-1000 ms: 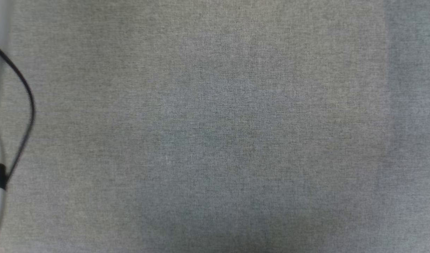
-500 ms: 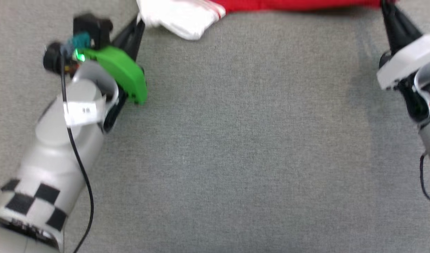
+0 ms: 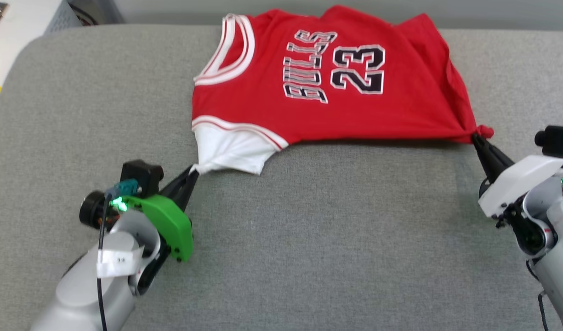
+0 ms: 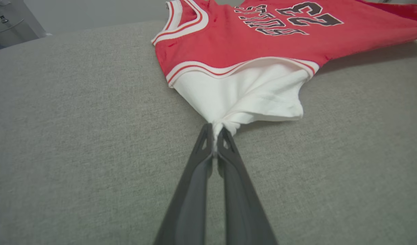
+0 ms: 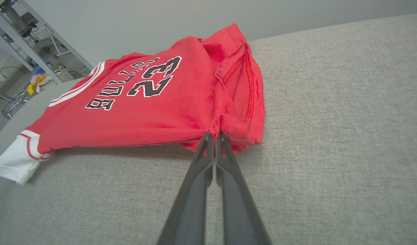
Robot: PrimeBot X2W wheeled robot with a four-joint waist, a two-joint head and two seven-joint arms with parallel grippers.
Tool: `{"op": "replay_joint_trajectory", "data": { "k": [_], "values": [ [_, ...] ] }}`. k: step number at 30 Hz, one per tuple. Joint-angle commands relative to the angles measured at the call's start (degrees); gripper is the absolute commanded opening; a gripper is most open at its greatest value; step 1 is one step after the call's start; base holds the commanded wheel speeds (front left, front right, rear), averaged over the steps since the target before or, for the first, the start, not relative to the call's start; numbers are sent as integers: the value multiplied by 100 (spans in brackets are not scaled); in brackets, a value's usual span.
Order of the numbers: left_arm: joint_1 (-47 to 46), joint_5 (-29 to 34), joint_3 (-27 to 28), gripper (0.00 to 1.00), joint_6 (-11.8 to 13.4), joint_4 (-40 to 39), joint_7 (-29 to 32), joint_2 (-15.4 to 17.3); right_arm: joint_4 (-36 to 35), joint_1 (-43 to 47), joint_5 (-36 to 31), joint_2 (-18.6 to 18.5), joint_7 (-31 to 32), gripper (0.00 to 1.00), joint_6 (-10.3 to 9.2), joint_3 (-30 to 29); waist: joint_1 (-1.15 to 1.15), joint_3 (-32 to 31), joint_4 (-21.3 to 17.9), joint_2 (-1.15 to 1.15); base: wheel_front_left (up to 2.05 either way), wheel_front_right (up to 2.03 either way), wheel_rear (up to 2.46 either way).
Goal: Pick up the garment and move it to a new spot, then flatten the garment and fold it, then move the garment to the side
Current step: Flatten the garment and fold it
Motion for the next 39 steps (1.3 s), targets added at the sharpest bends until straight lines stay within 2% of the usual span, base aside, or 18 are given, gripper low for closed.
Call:
{"op": "replay_joint_trajectory", "data": {
  "k": [1,10,19,27,36,39],
  "values": [
    [247,-54,-10,0,93,-167,64,125,-68,188,133,19,63,0,-5,-51,1,-376,43,0,0,0,0],
    [1300,-263,-97,0,461,-1360,474,652,-470,1165,449,19,381,0,-5,-244,1,-995,116,0,0,0,0],
    [2283,-496,-313,0,760,-2419,982,1133,-1080,2314,462,-27,574,0,-5,-734,1,-1477,215,0,0,0,0],
    [2925,-786,-441,0,885,-3080,1419,1594,-1662,3375,436,96,1078,0,-5,-1336,1,-1735,278,0,0,0,0],
    [3332,-1142,-603,0,826,-3580,1914,1956,-2446,4554,386,468,2048,0,-5,-2105,1,-1789,319,0,0,0,0],
    [3316,-1132,-544,0,857,-3691,1876,2025,-2778,4795,250,638,2377,0,-5,-2362,1,-1736,309,0,0,0,0]
  ]
}}
